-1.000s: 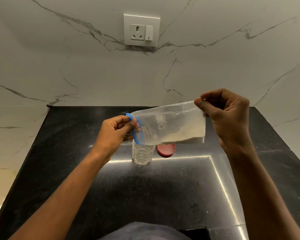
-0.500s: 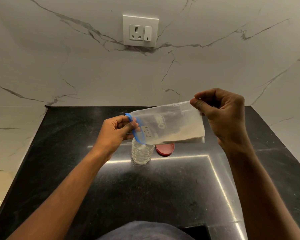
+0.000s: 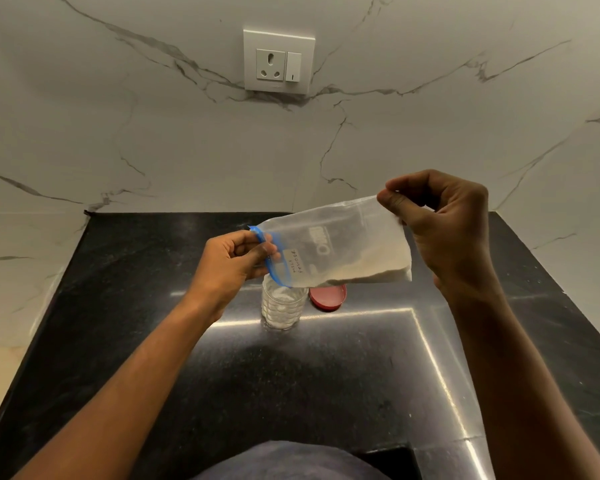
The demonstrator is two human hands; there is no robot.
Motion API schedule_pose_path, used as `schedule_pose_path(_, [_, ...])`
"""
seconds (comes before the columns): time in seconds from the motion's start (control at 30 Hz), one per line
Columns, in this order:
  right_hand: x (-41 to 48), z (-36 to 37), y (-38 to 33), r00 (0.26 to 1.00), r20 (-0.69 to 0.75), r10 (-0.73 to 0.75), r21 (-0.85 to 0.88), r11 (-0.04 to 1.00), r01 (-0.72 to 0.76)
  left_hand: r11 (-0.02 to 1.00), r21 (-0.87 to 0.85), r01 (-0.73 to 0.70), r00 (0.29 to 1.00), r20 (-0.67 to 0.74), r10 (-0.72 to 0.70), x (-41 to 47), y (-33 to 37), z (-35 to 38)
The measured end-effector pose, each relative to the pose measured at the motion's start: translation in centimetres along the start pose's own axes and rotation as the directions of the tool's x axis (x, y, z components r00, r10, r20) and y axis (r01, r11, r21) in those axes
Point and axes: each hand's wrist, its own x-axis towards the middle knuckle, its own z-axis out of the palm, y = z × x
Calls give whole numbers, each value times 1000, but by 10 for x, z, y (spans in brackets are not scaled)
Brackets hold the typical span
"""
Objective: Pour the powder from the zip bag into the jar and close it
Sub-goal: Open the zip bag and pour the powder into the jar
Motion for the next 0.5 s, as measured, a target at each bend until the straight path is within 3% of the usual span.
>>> schedule_pose_path(0.5, [-2, 4, -7, 999, -2, -32, -58, 998, 32, 1000, -13, -9, 1000, -17, 8, 0, -2, 1])
